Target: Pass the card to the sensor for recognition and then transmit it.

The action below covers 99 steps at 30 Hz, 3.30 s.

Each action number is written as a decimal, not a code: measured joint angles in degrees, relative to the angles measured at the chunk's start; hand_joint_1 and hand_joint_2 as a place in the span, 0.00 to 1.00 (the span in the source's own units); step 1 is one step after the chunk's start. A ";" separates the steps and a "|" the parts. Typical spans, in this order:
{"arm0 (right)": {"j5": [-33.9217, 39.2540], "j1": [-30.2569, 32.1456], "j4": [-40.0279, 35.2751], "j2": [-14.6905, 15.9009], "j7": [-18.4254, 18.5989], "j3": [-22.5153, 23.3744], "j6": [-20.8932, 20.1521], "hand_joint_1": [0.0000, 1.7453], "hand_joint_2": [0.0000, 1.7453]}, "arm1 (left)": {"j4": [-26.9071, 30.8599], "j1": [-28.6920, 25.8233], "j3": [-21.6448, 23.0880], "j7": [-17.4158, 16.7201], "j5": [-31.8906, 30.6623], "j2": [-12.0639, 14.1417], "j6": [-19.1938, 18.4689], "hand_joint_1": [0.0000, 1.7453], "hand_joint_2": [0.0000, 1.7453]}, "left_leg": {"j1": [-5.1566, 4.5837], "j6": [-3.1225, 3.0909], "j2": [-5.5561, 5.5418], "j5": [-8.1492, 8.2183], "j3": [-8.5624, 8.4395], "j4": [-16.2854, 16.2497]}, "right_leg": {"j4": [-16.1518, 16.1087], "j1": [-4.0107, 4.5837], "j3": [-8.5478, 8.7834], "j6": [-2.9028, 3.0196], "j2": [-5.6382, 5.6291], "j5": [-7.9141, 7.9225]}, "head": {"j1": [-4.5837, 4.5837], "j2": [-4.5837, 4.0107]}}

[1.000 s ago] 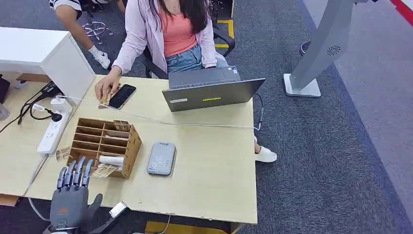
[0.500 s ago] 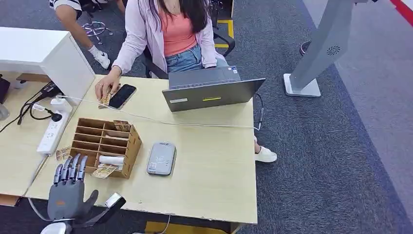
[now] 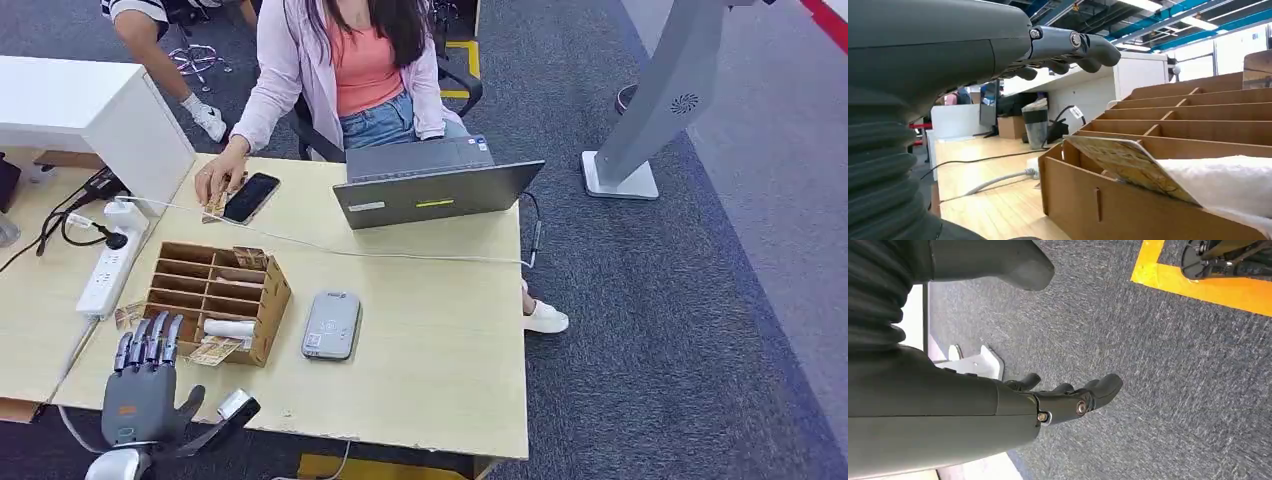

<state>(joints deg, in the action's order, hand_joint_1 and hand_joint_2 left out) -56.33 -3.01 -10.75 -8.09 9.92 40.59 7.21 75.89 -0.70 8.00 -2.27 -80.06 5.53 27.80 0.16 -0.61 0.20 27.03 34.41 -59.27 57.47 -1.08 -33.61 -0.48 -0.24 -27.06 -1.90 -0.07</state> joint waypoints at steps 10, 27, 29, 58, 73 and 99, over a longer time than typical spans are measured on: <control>-0.89 -0.03 0.00 0.00 -0.13 0.00 -0.04 0.00 1.00 | -0.96 2.22 0.02 0.48 0.02 -0.46 -1.44 0.00 1.00 | 0.00 0.00 0.00 0.00 0.00 0.00 | 0.00 0.00 0.00 0.00 -0.01 0.00 | 0.00 0.00; -1.51 -0.04 -0.02 0.00 -0.70 0.00 -0.44 0.00 1.00 | -1.40 2.62 0.02 1.64 1.62 -0.52 -0.76 1.00 1.00 | 0.00 0.00 0.00 0.00 0.00 0.00 | 0.00 0.00 0.00 0.00 -0.01 0.00 | 0.00 0.00; -1.75 -0.04 -0.02 0.00 -0.70 0.00 -0.44 0.00 1.00 | -1.40 2.62 0.02 1.79 1.77 -0.52 -0.81 1.00 1.00 | 0.00 0.00 0.00 0.00 0.00 0.00 | 0.00 0.00 0.00 0.00 -0.01 0.00 | 0.00 0.00; -3.58 -0.41 -0.02 0.00 -1.86 0.07 -1.03 0.00 1.00 | -0.63 9.95 0.00 5.73 5.07 1.86 1.51 1.00 1.00 | 0.01 0.02 -0.03 -0.04 -0.01 0.00 | 0.02 0.01 0.02 0.01 0.03 0.03 | 0.00 0.00; -4.98 -0.70 -0.02 -0.04 -2.38 0.04 -1.20 0.00 1.00 | 0.28 22.45 0.28 6.53 7.08 3.21 -1.44 1.00 1.00 | 0.01 -0.01 0.00 -0.09 -0.04 -0.02 | 0.02 0.01 0.00 0.06 0.00 0.07 | 0.00 0.00; -4.63 -0.89 -0.02 -0.48 -2.29 0.70 -1.09 0.00 1.00 | 0.74 25.44 6.04 5.00 8.26 3.21 -7.15 0.00 1.00 | 0.00 -0.01 0.02 -0.08 -0.05 -0.02 | 0.02 0.00 0.01 0.06 -0.02 0.08 | 0.02 0.00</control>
<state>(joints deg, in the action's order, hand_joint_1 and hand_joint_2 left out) -60.96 -3.89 -10.78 -8.57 7.63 41.29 6.12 76.63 24.75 14.03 2.73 -71.80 8.74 20.65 0.16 -0.62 0.21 26.95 34.37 -59.29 57.49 -1.08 -33.60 -0.42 -0.26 -26.98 -1.88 -0.07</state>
